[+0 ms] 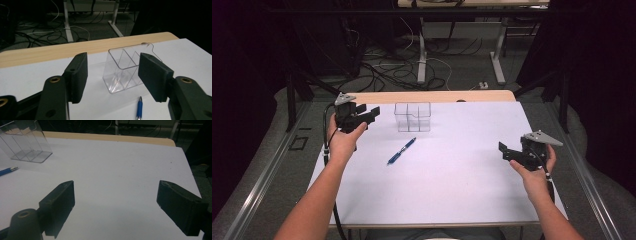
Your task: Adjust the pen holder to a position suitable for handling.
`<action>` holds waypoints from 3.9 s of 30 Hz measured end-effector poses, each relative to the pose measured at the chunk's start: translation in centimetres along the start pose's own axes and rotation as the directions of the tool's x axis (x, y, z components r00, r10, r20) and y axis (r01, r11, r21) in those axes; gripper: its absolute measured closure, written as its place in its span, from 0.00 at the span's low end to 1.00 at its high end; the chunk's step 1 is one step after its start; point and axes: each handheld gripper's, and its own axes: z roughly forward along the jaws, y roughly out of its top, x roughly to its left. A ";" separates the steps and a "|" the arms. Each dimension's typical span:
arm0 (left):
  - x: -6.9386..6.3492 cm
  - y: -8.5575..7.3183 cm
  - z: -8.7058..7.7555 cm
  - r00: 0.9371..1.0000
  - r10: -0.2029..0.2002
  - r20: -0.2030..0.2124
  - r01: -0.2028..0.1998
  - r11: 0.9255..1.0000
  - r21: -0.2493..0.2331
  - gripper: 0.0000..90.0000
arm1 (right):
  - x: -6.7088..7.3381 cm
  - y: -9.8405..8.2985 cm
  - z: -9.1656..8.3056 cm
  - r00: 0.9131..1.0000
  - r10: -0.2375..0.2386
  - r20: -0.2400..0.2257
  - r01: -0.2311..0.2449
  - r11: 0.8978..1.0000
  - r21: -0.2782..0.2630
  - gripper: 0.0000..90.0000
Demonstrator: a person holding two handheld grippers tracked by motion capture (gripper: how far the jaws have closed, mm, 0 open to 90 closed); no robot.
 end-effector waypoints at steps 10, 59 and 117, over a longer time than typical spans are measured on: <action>-0.9 2.0 1.8 1.000 -0.006 0.024 0.005 0.998 0.055 0.68 | 0.0 -0.1 0.0 1.000 0.012 -0.017 -0.012 1.000 0.004 0.16; 0.4 2.3 11.6 0.996 -0.080 -0.031 0.085 0.966 0.243 1.00 | 0.1 -0.5 0.6 0.999 0.020 -0.033 -0.019 0.999 0.029 0.17; -3.3 0.1 13.4 0.993 -0.111 0.036 0.092 0.938 0.335 1.00 | 0.6 -0.7 1.2 0.999 0.006 -0.052 -0.005 1.000 0.023 0.17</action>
